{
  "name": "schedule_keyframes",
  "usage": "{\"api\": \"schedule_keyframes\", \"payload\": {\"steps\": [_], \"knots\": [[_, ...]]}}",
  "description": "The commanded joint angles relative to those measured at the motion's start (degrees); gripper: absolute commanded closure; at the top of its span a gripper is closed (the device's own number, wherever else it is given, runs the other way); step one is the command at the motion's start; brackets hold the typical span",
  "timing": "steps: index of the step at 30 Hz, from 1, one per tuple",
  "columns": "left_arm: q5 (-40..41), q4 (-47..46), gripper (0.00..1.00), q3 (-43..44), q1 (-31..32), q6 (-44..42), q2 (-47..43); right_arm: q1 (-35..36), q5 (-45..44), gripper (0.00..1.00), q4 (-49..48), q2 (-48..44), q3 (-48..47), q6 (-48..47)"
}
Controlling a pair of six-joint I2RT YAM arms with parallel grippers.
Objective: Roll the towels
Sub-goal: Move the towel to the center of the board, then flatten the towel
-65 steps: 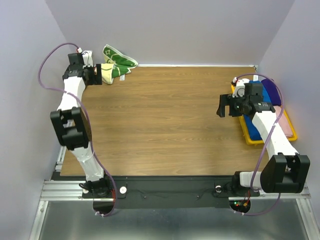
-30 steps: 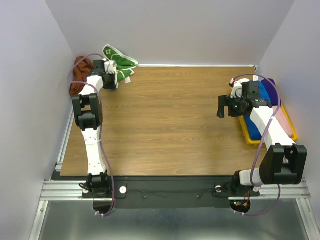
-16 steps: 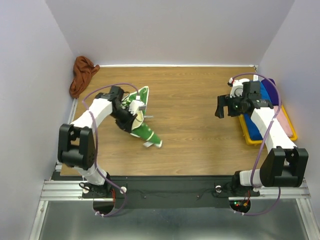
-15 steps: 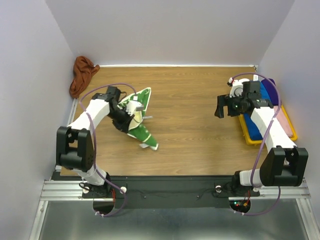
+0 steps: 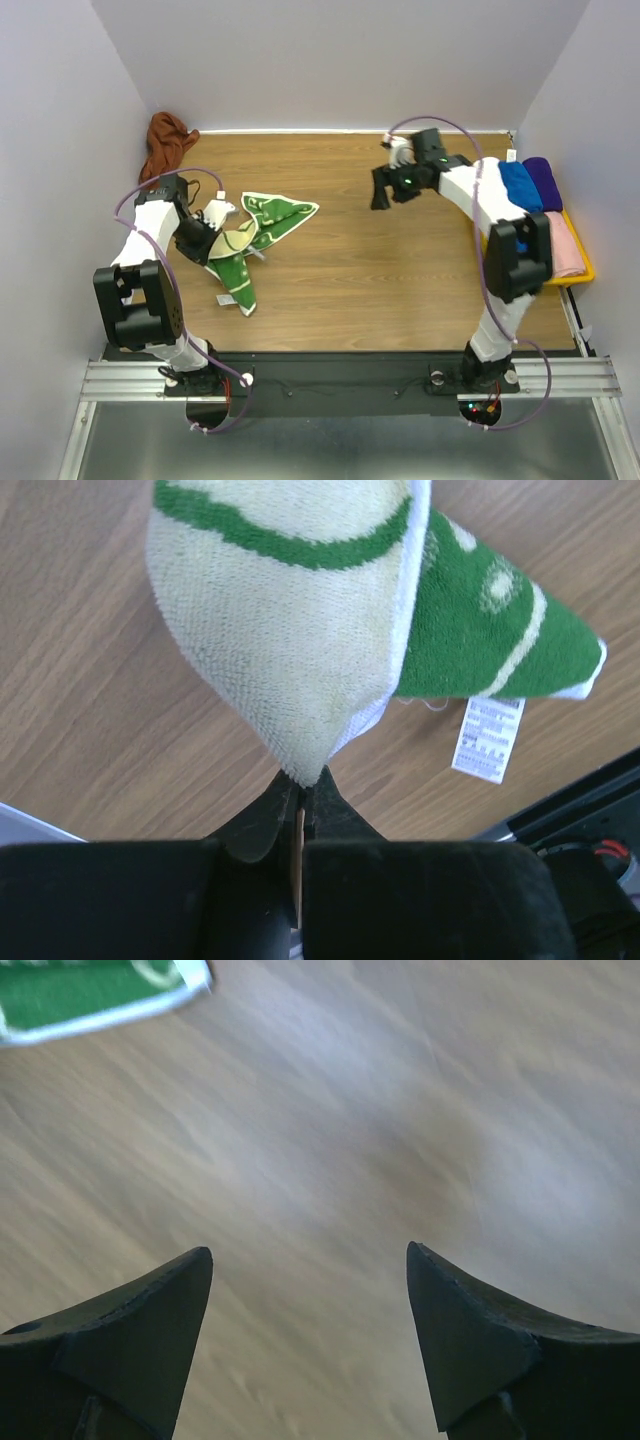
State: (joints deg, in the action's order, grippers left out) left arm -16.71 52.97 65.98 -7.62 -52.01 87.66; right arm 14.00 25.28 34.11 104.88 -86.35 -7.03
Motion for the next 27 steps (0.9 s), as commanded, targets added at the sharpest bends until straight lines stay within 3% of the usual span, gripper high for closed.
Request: {"api": "schedule_keyframes", "payload": {"steps": [1, 6, 13, 15, 17, 20, 21, 23, 24, 25, 27], "knots": [[-2.18, -2.08, 0.87, -0.06, -0.56, 3.22, -0.47, 6.28, -3.29, 0.18, -3.35, 9.27, -13.71, 3.33], [-4.21, -3.13, 0.78, 0.82, -1.87, 5.95, -0.29, 11.04, -7.08, 0.19, -3.35, 23.75, -26.93, 5.44], [-4.21, -4.45, 0.71, 0.12, -4.68, 7.1, 0.41, 16.49, -9.98, 0.2, -3.26, 34.93, -38.7, 6.85], [-4.56, -4.37, 0.68, 0.03, -5.83, 7.27, 0.41, 17.64, -10.07, 0.22, -3.26, 36.26, -39.77, 6.76], [-4.73, -4.28, 0.57, 0.21, -6.44, 7.45, 0.24, 18.6, -9.98, 0.24, -3.26, 37.67, -40.22, 6.85], [-5.26, -4.45, 0.56, 0.47, -7.41, 7.62, -0.12, 19.22, -8.42, 0.32, -3.35, 38.38, -39.17, 6.76], [-5.18, -4.63, 0.56, 0.64, -7.59, 8.32, -0.03, 19.14, -7.53, 0.4, -3.35, 38.38, -38.64, 8.42], [-5.7, -4.54, 0.38, 1.08, -7.85, 8.68, 0.06, 19.14, -6.21, 0.57, -3.35, 37.77, -36.37, 8.78], [-5.88, -4.63, 0.38, 1.26, -7.85, 8.94, 0.06, 19.14, -6.12, 0.71, -3.26, 37.07, -35.04, 8.52], [-6.4, -4.72, 0.38, 1.44, -7.94, 9.2, 0.06, 18.96, -6.81, 0.99, -3.35, 34.45, -33.47, 8.17], [-6.76, -5.33, 0.37, 1.88, -7.94, 9.99, -0.12, 18.0, -6.82, 0.99, -3.43, 28.49, -26.35, 7.56]]}}
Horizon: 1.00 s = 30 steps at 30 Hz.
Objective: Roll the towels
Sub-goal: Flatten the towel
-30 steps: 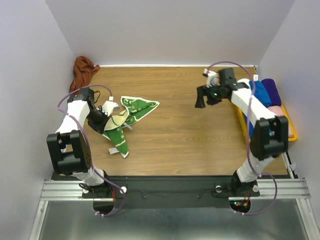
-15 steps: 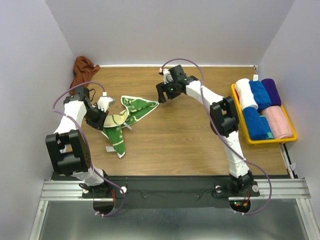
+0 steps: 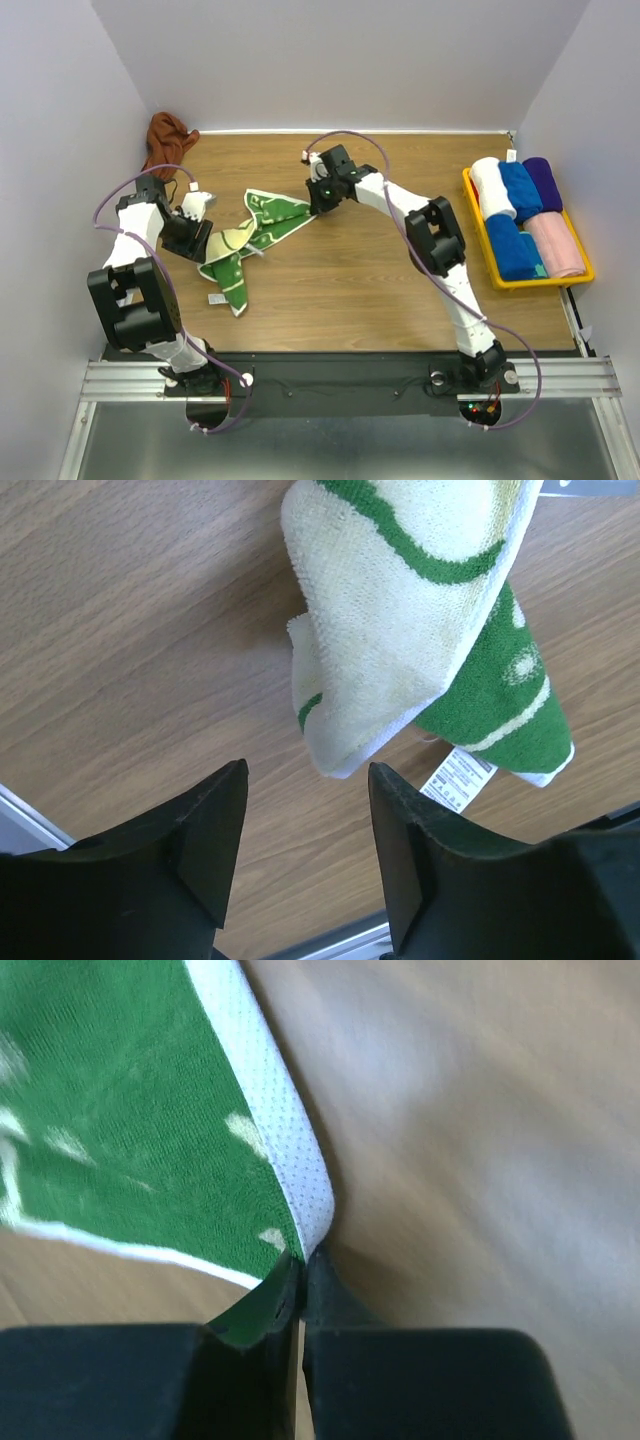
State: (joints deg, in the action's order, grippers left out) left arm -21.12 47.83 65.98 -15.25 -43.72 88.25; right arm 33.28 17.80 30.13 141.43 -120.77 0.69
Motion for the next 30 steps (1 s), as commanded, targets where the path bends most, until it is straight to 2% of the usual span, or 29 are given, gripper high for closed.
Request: {"api": "schedule_keyframes", "payload": {"steps": [1, 6, 7, 8, 10, 12, 13, 14, 15, 17, 18, 20, 21, 26, 30], "knots": [[-2.6, -0.28, 0.37, 1.96, -0.31, 1.71, -0.71, -2.07, 1.0, 0.99, 0.46, -10.36, 10.88, -0.25], [-6.11, 1.2, 0.37, 2.14, -0.31, 0.05, 0.7, -9.71, 2.06, 0.99, 0.1, -25.65, 25.73, -0.16], [-6.64, 1.56, 0.37, 2.05, -0.31, -0.22, 1.05, -10.59, 2.06, 1.0, 0.19, -28.02, 31.07, -1.9], [-7.78, 1.73, 0.37, 1.97, -0.31, -1.09, 1.66, -11.21, 1.8, 0.99, 0.19, -33.44, 34.51, -3.22], [-8.75, 2.53, 0.37, 2.05, 0.39, -1.97, 2.36, -11.22, 1.88, 0.99, 0.37, -38.48, 40.58, -4.9], [-9.37, 2.44, 0.37, 1.96, 1.79, -2.68, 3.33, -11.3, 2.93, 1.0, 1.33, -43.57, 51.99, -6.22], [-9.9, 2.53, 0.37, 1.96, 2.32, -2.94, 3.68, -11.13, 3.55, 0.99, 1.94, -44.47, 53.78, -6.75], [-10.25, 2.44, 0.37, 1.79, 2.85, -3.03, 4.38, -11.13, 4.42, 0.97, 2.91, -45.0, 55.02, -7.27], [-10.43, 2.44, 0.37, 1.7, 3.55, -2.95, 4.74, -11.13, 4.52, 0.87, 4.14, -44.92, 55.99, -7.8], [-10.69, 2.0, 0.37, 1.26, 6.01, -2.51, 5.62, -11.22, 4.08, 0.75, 6.86, -45.18, 57.31, -8.5], [-10.78, 1.48, 0.37, 0.91, 6.89, -1.98, 6.32, -11.22, 3.47, 0.61, 8.09, -46.23, 57.84, -8.6], [-11.22, 0.42, 0.37, 0.56, 10.04, -1.02, 7.02, -11.22, 1.98, 0.5, 8.1, -48.08, 57.84, -8.16], [-11.48, -1.06, 0.37, 0.65, 10.93, 0.12, 7.55, -11.3, 0.15, 0.41, 8.02, -49.3, 57.06, -8.33], [-13.94, -8.7, 0.38, 3.88, 16.81, 4.69, 10.79, -11.22, -6.8, 0.4, 7.58, -48.97, 52.05, -11.14], [-14.38, -9.25, 0.42, 10.04, 20.94, 6.72, 17.47, -11.83, -10.77, 0.42, 7.57, -45.45, 47.3, -11.41]]}}
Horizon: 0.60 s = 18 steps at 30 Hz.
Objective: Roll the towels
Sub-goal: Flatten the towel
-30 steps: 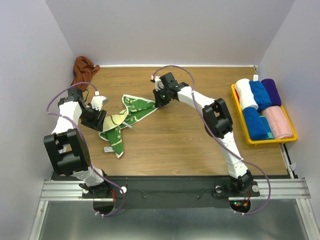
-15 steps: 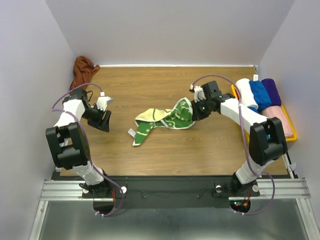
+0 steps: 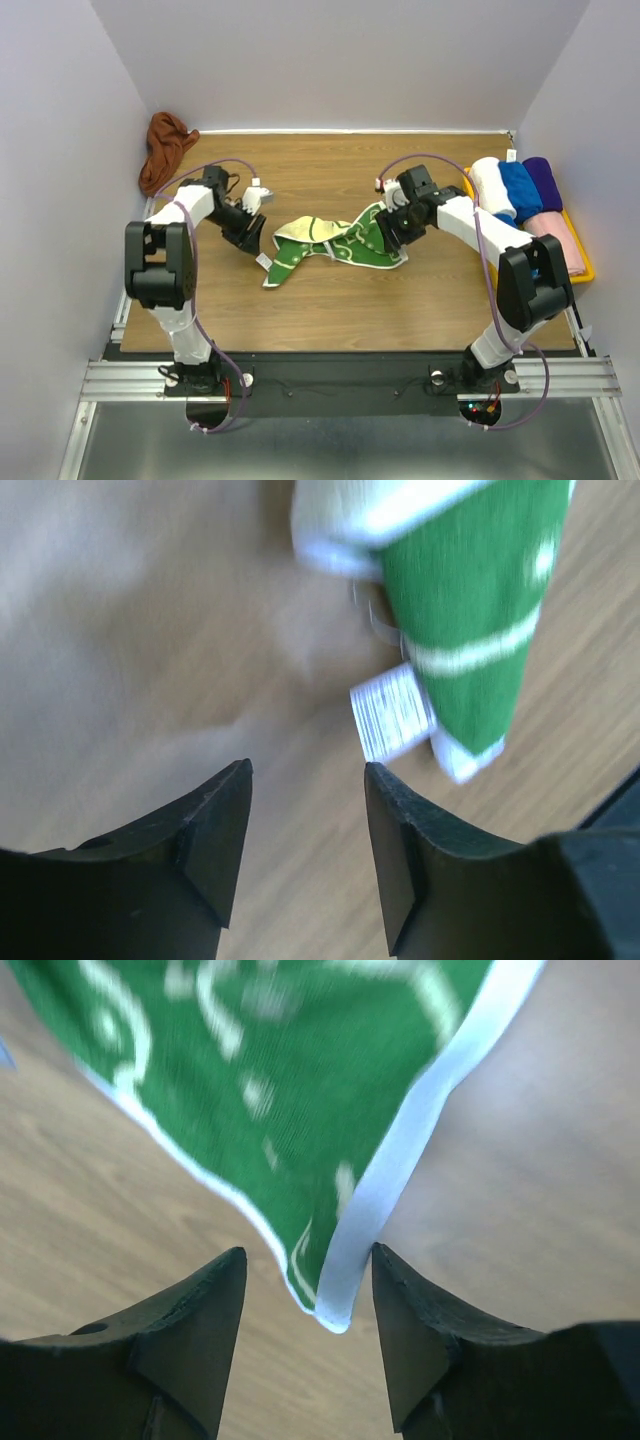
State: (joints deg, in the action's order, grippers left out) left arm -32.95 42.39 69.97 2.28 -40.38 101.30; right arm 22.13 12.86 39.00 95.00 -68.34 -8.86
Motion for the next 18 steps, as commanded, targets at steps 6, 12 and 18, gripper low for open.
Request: {"api": "schedule_keyframes", "payload": {"steps": [6, 12, 18], "knots": [[-5.28, -5.3, 0.45, 10.35, 6.41, 5.4, 10.67, -1.56, -5.4, 0.45, -1.21, 3.35, -7.96, 0.16], [-7.04, -8.81, 0.55, 9.92, 7.82, 8.03, 13.05, -1.56, 5.75, 0.5, -1.21, 3.35, -3.13, 1.83], [-3.72, -8.12, 0.89, 11.06, 7.82, 11.64, 12.79, -1.48, 5.87, 0.59, -2.35, 8.53, 0.13, 1.83]]}}
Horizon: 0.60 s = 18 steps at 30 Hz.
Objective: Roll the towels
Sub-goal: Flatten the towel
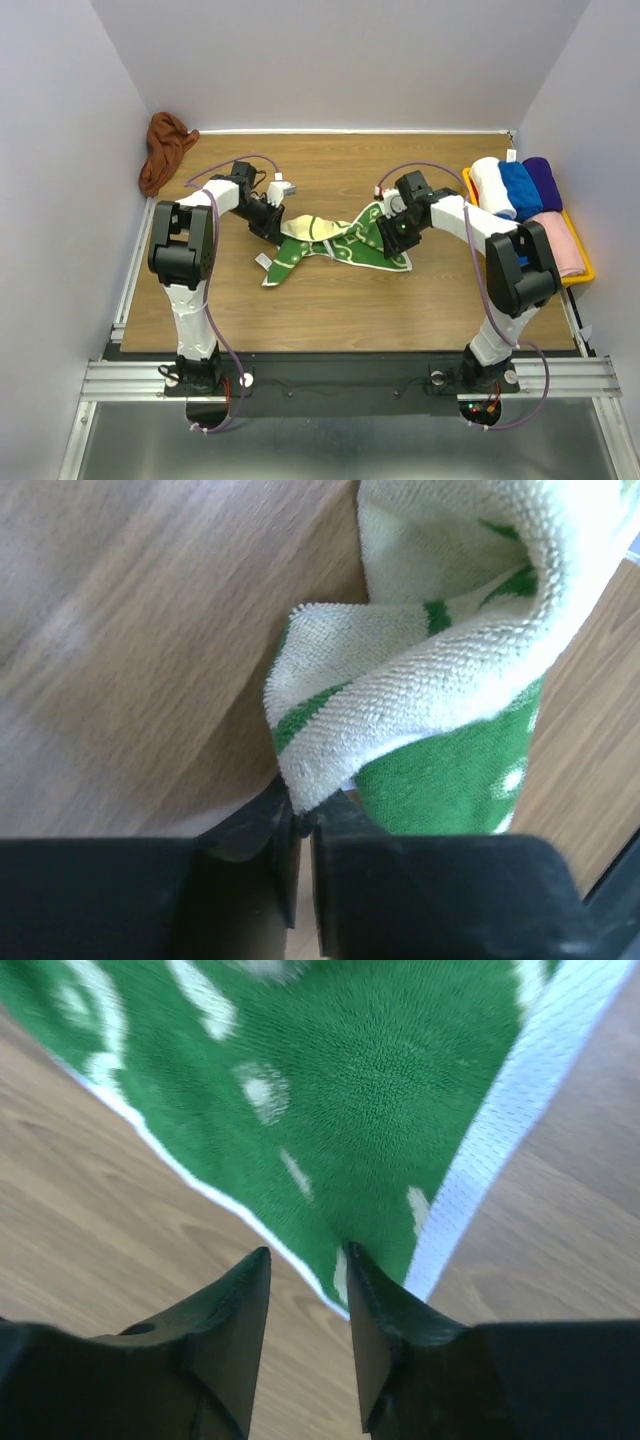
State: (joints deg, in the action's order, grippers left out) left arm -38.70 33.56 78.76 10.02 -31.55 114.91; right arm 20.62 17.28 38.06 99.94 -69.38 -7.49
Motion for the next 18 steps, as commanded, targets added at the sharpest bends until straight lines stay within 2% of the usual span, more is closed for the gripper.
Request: {"api": "schedule_keyframes", "payload": {"steps": [1, 3, 4, 7, 10, 14, 18], "knots": [[4.14, 1.41, 0.93, 2.36, 0.09, 2.98, -1.44, 0.03, 0.66, 0.62, -1.5, 4.55, 1.36, 0.37], [11.95, 3.78, 1.0, 3.15, 0.0, 2.55, -4.51, 0.03, -1.01, 0.63, -1.33, 7.1, 1.88, -0.07], [16.76, 5.36, 1.0, 3.5, -0.18, 1.68, -7.39, -0.05, -2.58, 0.64, -1.33, 7.98, 2.41, -0.42], [23.82, 9.05, 1.0, 5.86, -0.18, 0.35, -10.75, 0.03, -4.97, 0.64, -1.33, 8.16, 3.38, -0.86], [36.19, 13.36, 1.0, 10.44, 0.43, -1.32, -12.52, -0.49, -7.96, 0.65, -1.68, 7.29, 4.61, -1.04], [48.59, 12.42, 1.0, 14.57, 2.36, -3.51, -11.82, -1.81, -10.77, 0.65, -1.5, 6.32, 4.96, -1.91], [49.95, 11.01, 1.0, 16.34, 5.26, -3.52, -7.96, -2.25, -9.11, 0.65, -0.98, 4.57, 4.79, -3.76]]}}
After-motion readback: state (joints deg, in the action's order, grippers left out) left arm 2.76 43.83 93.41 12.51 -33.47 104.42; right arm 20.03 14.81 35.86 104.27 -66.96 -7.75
